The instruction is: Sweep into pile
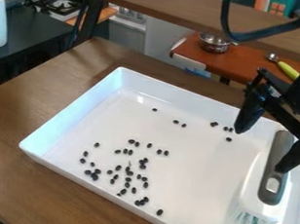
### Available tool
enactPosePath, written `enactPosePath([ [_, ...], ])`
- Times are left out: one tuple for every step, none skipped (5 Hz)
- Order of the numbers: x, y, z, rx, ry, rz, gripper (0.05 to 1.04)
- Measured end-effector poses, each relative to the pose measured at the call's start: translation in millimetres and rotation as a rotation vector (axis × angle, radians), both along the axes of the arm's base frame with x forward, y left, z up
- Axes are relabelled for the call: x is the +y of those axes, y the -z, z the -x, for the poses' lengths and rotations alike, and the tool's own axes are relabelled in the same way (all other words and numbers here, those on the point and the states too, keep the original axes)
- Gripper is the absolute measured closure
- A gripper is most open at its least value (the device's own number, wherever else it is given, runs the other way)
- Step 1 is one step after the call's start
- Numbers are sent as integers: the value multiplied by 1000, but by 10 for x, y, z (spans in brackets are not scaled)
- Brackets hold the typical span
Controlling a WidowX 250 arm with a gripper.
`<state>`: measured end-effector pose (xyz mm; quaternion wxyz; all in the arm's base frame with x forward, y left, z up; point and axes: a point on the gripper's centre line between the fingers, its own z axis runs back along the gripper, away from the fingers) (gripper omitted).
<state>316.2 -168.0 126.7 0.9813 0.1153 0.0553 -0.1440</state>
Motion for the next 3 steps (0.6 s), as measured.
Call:
enactPosePath([
  [-7,156,11,44,1,-18,83],
  [-48,115,10,51,11,6,83],
  [-66,81,-18,55,7,31,83],
])
